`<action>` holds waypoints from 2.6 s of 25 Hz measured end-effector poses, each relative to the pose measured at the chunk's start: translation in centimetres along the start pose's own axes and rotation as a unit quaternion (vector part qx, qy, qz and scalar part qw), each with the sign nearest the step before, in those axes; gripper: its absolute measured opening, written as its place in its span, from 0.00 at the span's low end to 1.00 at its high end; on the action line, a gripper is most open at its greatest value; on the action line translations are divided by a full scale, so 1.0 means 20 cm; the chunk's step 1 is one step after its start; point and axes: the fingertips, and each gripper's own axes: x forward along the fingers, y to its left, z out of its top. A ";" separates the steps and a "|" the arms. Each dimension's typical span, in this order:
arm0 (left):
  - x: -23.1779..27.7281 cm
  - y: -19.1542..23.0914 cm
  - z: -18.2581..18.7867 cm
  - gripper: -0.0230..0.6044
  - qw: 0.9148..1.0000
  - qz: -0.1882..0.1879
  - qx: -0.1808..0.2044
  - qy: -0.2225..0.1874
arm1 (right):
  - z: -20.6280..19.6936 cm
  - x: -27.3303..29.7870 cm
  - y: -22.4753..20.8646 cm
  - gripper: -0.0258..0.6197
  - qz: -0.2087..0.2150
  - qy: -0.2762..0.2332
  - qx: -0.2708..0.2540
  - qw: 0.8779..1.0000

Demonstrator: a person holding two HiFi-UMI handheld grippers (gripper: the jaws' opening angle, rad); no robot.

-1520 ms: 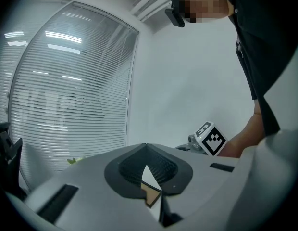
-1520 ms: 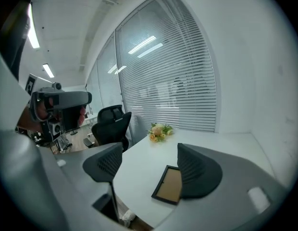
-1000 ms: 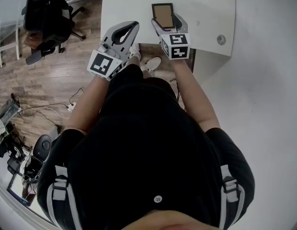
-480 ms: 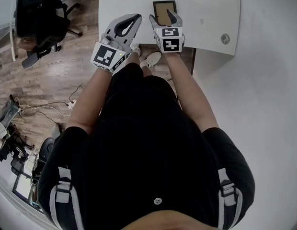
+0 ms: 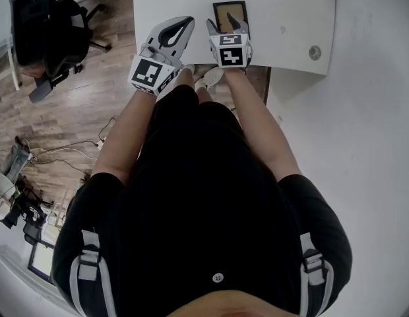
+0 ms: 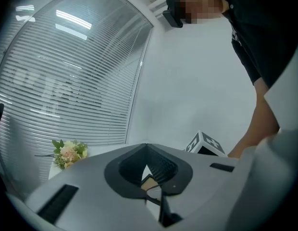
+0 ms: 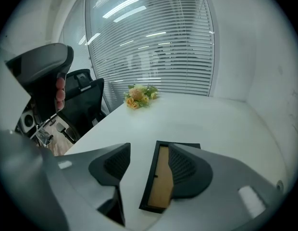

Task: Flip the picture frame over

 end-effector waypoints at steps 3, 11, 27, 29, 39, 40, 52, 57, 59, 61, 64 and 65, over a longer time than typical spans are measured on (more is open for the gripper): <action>0.04 0.04 -0.01 0.04 1.000 -0.009 -0.005 0.004 | -0.01 0.05 0.00 0.42 -0.002 0.013 0.011 1.000; 0.13 0.12 -0.07 0.04 0.999 -0.036 -0.018 0.014 | -0.04 0.17 0.00 0.36 -0.013 0.037 0.011 0.999; 0.23 0.22 -0.14 0.04 0.997 -0.059 -0.042 0.033 | -0.15 0.30 -0.06 0.22 -0.058 0.090 -0.007 0.994; 0.23 0.23 -0.14 0.04 0.997 -0.062 -0.042 0.034 | -0.15 0.31 -0.07 0.18 -0.069 0.092 -0.014 0.993; 0.24 0.24 -0.09 0.04 0.997 -0.065 -0.038 0.030 | -0.13 0.28 -0.08 0.12 -0.072 0.085 0.035 0.993; 0.23 0.23 -0.08 0.04 0.997 -0.065 -0.037 0.029 | -0.11 0.26 -0.08 0.12 -0.070 0.081 0.040 0.993; 0.21 0.12 0.03 0.04 0.997 -0.067 -0.020 0.016 | 0.03 0.10 -0.13 0.12 -0.062 0.036 0.063 0.995; 0.19 0.07 0.10 0.04 0.998 -0.064 -0.013 0.006 | 0.11 0.01 -0.16 0.12 -0.063 0.014 0.063 0.996; 0.18 0.06 0.12 0.04 0.998 -0.062 -0.010 0.004 | 0.13 -0.01 -0.15 0.12 -0.053 0.009 0.064 0.997; 0.16 0.06 0.14 0.04 0.998 -0.059 -0.007 0.001 | 0.15 -0.04 -0.13 0.12 -0.037 0.006 0.069 0.997; 0.15 0.05 0.17 0.04 0.999 -0.054 -0.004 -0.004 | 0.18 -0.08 -0.11 0.12 -0.016 0.001 0.077 0.997; 0.14 0.04 0.18 0.04 0.999 -0.052 -0.003 -0.005 | 0.18 -0.10 -0.10 0.12 -0.011 -0.001 0.081 0.997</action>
